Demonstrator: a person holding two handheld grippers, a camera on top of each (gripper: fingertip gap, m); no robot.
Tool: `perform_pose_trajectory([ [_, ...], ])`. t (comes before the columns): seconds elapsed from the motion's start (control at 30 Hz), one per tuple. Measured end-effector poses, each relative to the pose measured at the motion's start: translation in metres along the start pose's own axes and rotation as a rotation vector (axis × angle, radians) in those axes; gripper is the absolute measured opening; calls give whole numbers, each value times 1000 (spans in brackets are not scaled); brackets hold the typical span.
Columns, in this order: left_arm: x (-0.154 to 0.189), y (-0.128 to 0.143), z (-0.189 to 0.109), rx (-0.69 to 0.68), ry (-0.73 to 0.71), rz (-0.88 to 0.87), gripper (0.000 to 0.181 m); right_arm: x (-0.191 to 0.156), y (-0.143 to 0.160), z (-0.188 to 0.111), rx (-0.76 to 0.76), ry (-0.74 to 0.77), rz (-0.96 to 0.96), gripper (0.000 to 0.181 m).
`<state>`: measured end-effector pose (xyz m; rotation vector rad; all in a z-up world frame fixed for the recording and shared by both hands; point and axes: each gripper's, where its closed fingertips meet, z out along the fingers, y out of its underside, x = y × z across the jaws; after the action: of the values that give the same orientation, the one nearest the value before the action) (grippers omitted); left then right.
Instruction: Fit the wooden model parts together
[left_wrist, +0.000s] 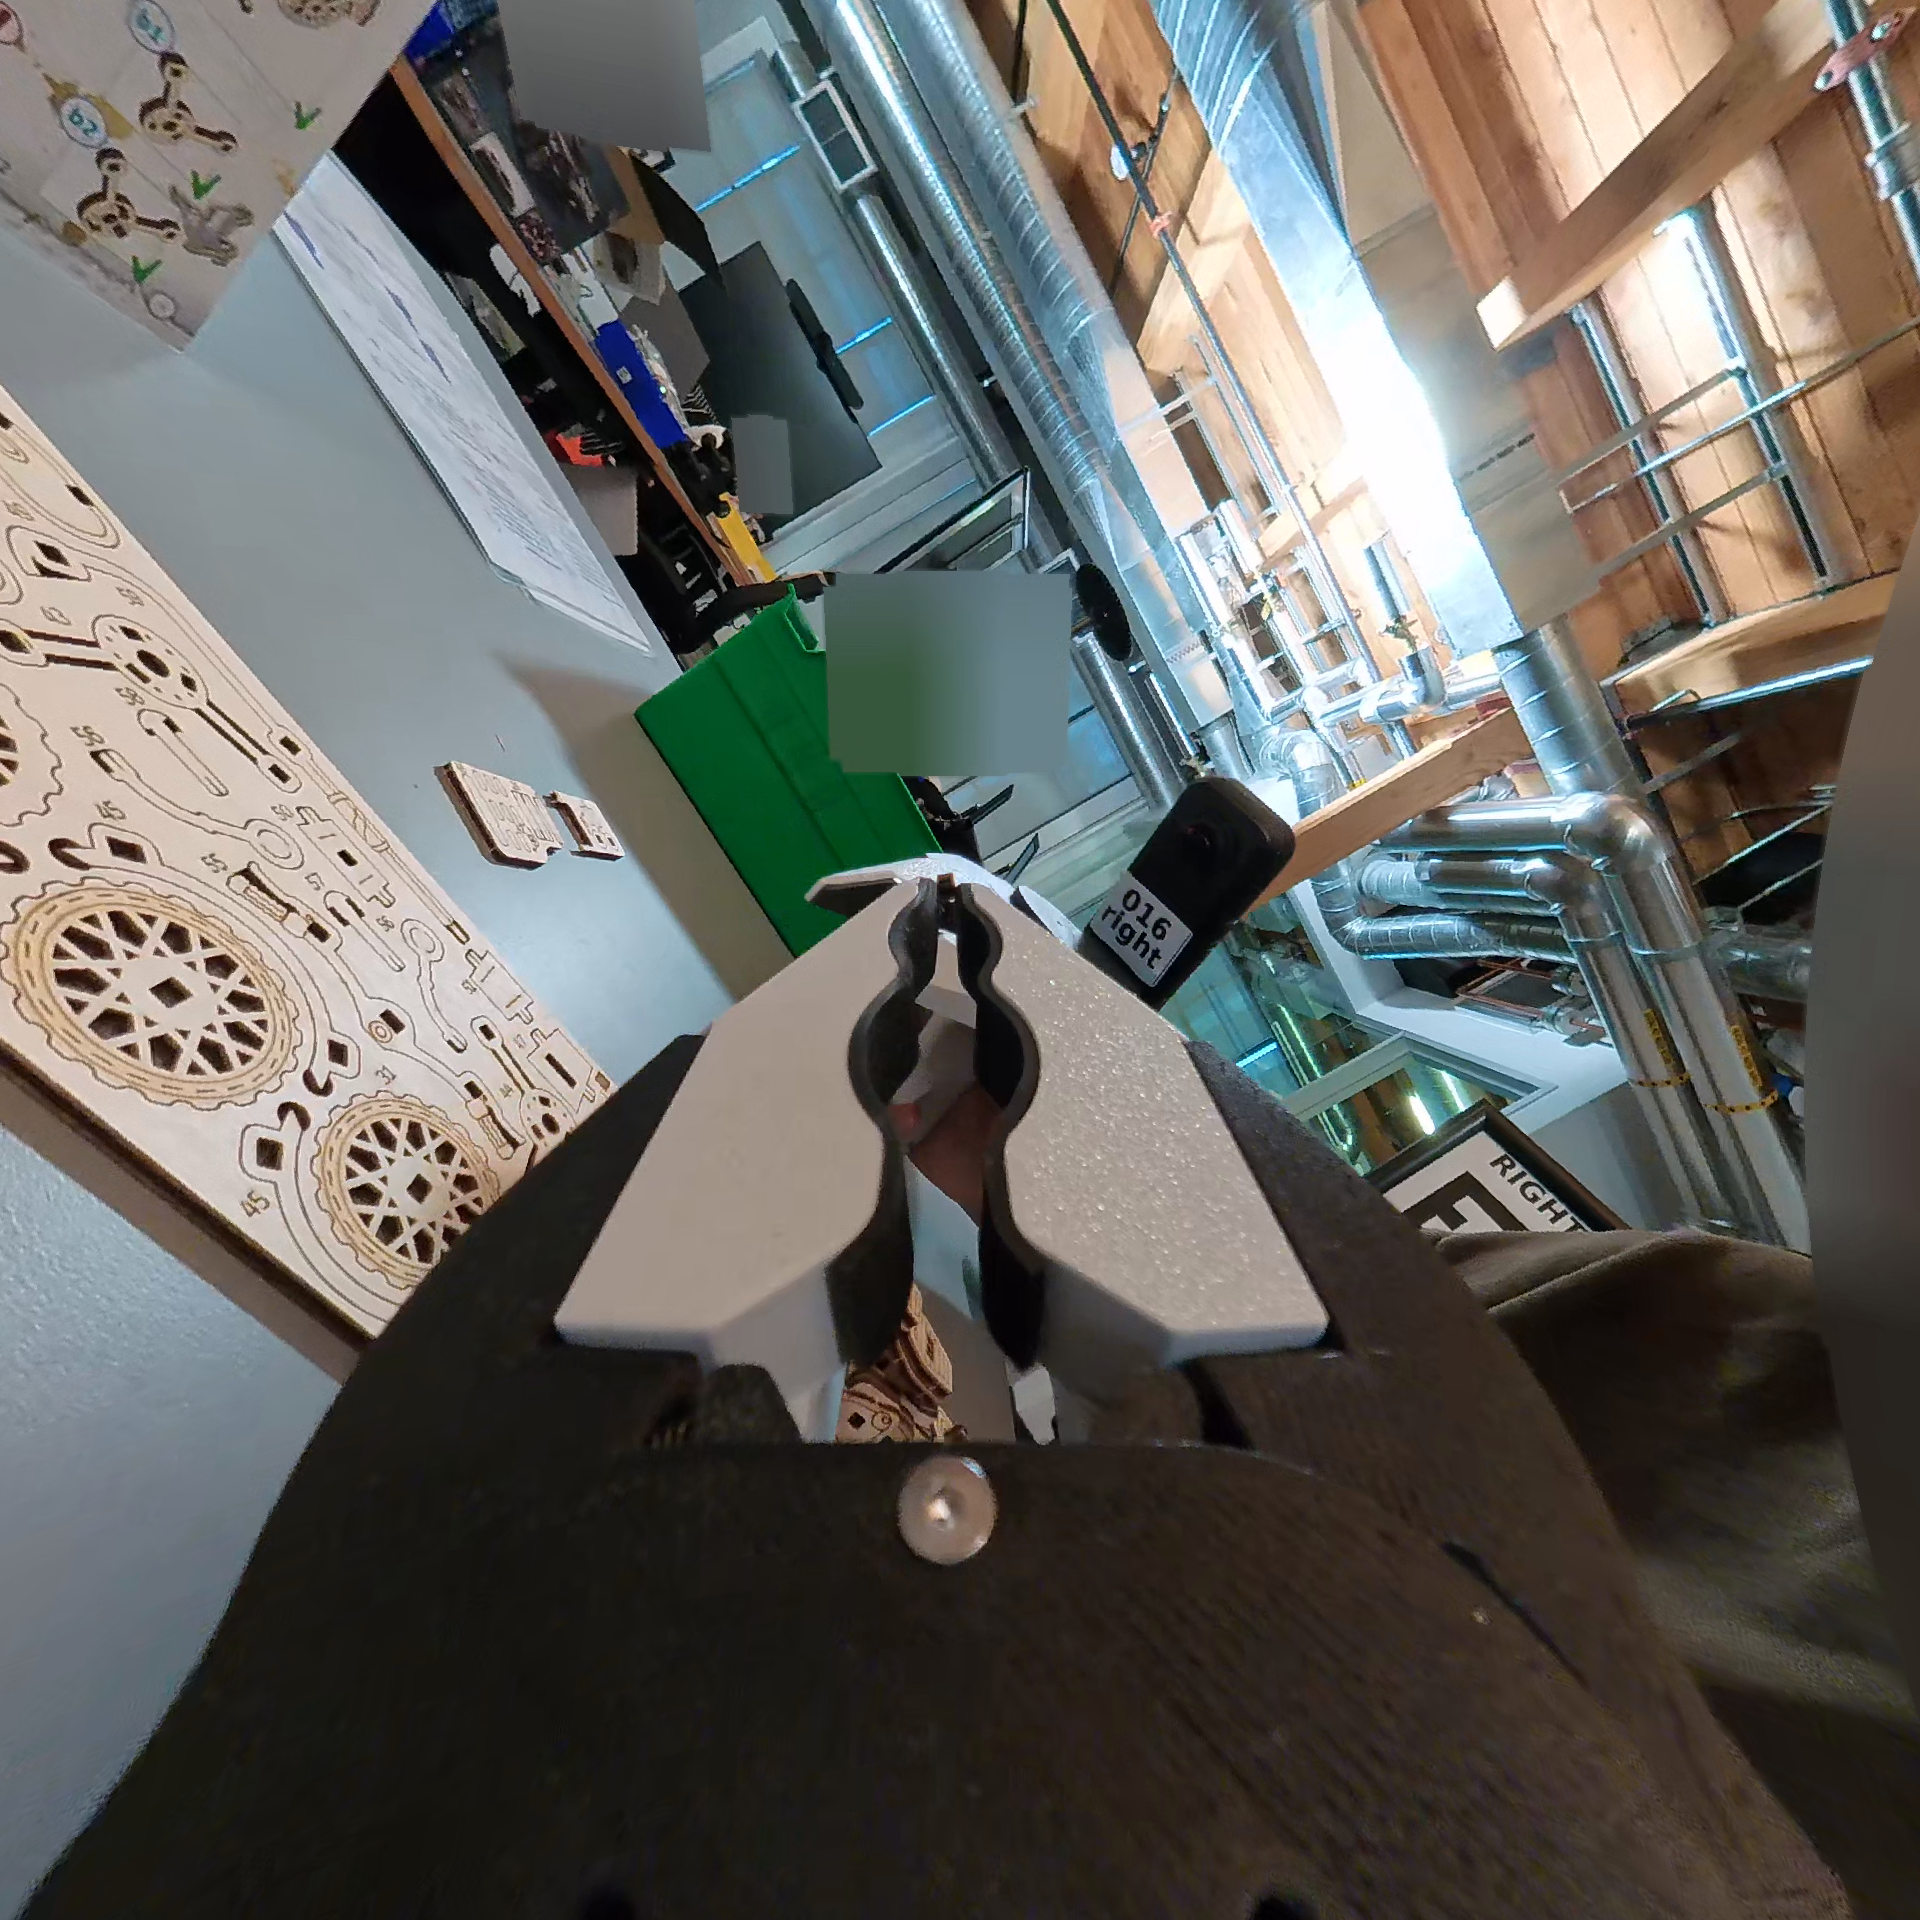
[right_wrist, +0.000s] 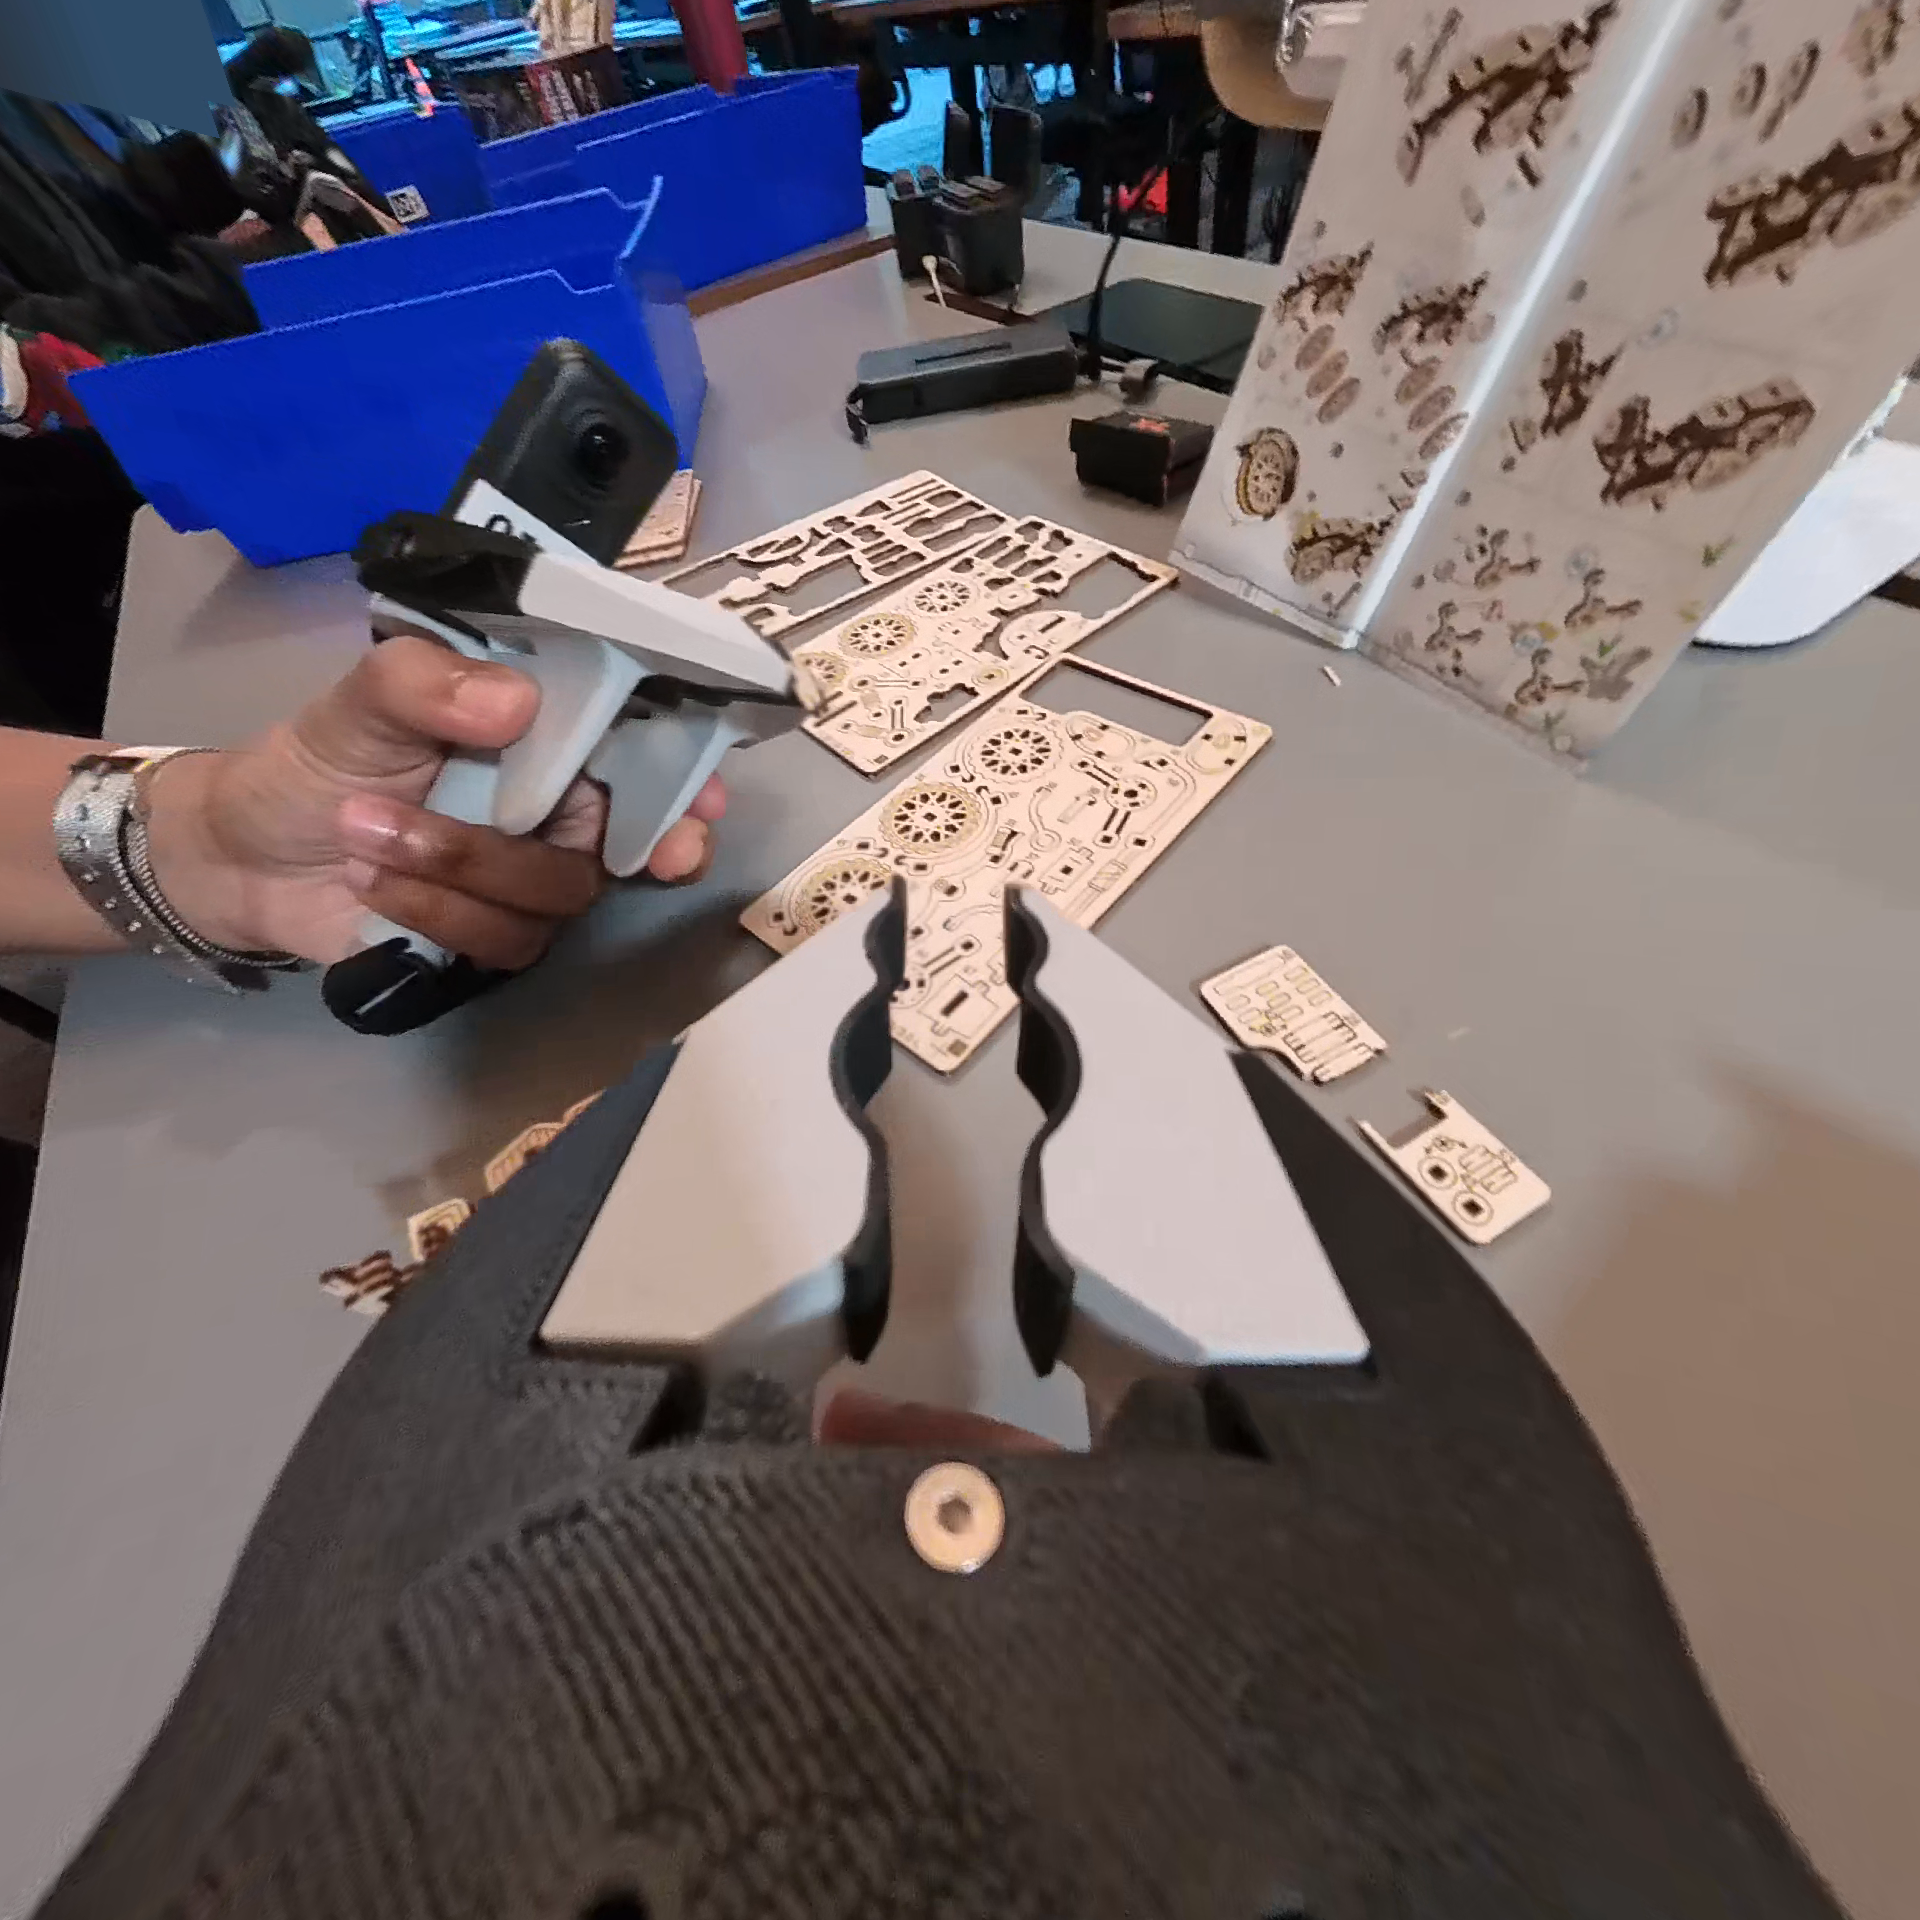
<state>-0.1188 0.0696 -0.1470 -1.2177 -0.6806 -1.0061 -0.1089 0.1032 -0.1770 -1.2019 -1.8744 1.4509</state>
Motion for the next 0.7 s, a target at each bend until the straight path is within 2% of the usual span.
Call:
perform_pose_trajectory([
  [0.3, 1, 3, 1, -36, 27, -34, 0, -10, -9, -4, 54, -46, -33, 18],
  [0.7, 9, 14, 4, -126, 101, -67, 0, -15, -13, -7, 64, -11, -165, 12],
])
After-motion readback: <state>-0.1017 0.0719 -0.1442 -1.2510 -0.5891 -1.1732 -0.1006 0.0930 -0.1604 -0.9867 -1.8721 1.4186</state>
